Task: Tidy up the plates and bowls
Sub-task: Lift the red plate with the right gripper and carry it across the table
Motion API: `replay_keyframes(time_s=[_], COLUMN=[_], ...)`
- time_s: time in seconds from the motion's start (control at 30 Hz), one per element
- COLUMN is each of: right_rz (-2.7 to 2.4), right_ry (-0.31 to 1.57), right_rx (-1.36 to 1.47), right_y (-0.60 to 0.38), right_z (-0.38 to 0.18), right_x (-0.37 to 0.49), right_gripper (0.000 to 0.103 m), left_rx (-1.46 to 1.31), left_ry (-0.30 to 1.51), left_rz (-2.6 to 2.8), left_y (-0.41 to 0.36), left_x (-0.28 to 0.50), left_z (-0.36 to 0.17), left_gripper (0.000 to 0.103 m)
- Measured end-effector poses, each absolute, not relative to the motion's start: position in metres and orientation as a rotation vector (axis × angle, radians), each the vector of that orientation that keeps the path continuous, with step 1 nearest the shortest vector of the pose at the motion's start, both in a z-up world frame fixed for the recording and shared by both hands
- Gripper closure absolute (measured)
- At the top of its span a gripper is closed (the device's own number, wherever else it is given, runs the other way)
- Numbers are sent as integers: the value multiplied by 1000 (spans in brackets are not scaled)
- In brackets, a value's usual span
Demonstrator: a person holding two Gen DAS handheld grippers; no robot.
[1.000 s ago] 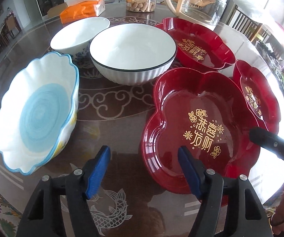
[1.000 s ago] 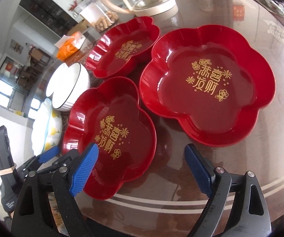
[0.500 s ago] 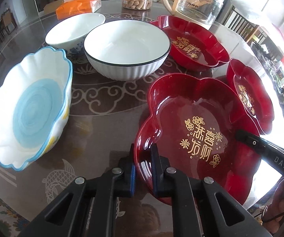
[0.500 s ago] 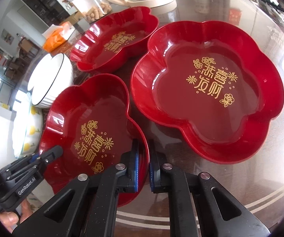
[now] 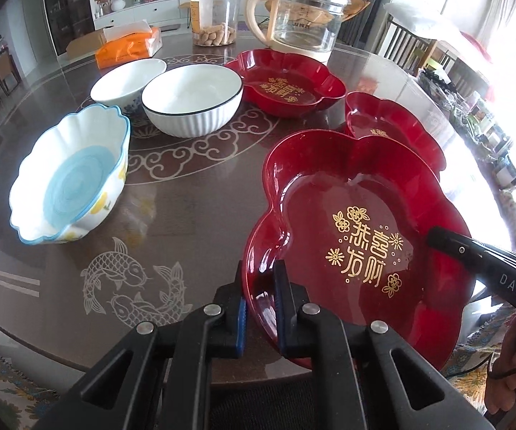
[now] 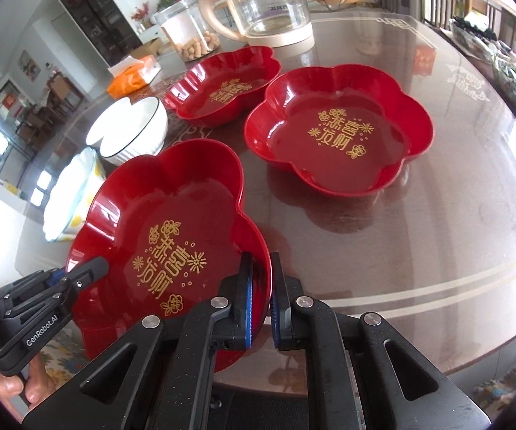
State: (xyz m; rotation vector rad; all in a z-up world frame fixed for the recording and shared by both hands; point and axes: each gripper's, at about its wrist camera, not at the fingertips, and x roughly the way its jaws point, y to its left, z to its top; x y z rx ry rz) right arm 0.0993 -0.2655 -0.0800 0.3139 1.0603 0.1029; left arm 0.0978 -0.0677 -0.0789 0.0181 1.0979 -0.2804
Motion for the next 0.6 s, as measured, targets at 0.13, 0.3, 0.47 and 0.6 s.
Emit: replay_keyframes(time_s=[0.13, 0.3, 0.47, 0.6], right_rz=[73, 37, 0, -38], right_ry=[1039, 1017, 1008, 1010], right_rx=[321, 337, 349, 373], right_y=[-275, -291, -306, -320], right_z=[-75, -69, -66, -69], right_x=[81, 57, 43, 29], right_gripper=[93, 92, 92, 92], left_rx=[40, 57, 91, 119], left_ry=[1084, 1075, 1073, 1090], left_rz=[-316, -361, -409, -459], left_y=[-84, -100, -118, -137], left_x=[87, 75, 65, 61], left_z=[-76, -72, -71, -76], left_gripper=[91, 91, 91, 90])
